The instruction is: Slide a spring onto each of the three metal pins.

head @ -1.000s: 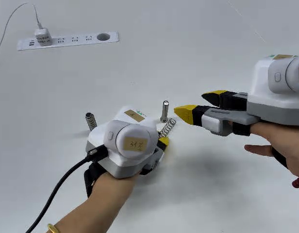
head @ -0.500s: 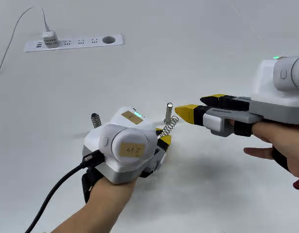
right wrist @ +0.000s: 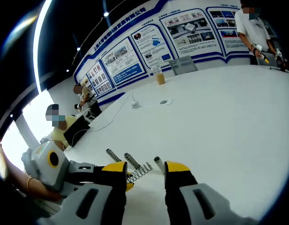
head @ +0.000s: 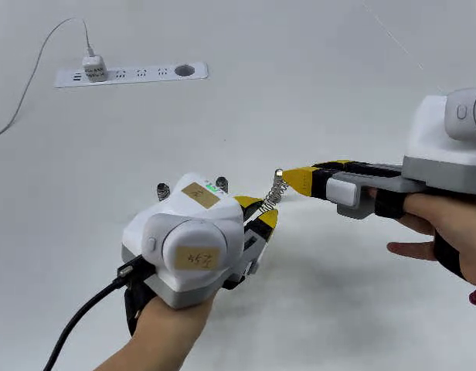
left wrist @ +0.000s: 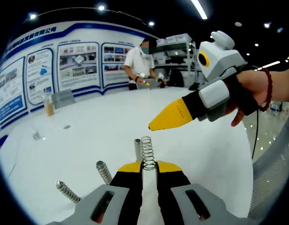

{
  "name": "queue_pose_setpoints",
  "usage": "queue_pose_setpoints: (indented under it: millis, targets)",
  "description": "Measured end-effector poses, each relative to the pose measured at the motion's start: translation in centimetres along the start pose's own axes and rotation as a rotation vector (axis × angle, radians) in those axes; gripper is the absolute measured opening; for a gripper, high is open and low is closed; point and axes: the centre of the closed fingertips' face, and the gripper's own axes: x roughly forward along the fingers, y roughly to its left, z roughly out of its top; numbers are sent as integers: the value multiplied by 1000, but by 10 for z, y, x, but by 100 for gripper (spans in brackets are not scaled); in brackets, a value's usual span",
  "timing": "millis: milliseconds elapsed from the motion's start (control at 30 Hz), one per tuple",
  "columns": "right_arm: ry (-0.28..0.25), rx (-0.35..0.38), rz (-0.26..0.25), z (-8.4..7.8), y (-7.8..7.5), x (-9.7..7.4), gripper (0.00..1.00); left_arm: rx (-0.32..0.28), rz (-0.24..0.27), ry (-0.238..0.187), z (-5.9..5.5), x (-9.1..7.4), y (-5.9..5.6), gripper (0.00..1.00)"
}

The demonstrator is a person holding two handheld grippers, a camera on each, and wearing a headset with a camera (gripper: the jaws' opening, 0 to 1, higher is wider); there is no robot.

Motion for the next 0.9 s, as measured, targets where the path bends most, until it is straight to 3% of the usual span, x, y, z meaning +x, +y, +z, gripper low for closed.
queue_pose_setpoints:
  millis: [100,233,533,733,900]
  targets:
    - [-8,42,19,1,3,1,31,-61,4,-49,6,-2,1,10]
    - [-4,49,27,0,6,2,29,-46,2,-69,10,-6,1,10]
    - [4,95,60,-2,14,5,27,-99,-18,-118,21,-9,-1,10]
    - [-7,152,85,2,18,6,25,-148,-40,-179,33,-13,-1,10]
    - [-16,200,117,5,22,5,19,-156,-47,-194,36,-13,-3,10]
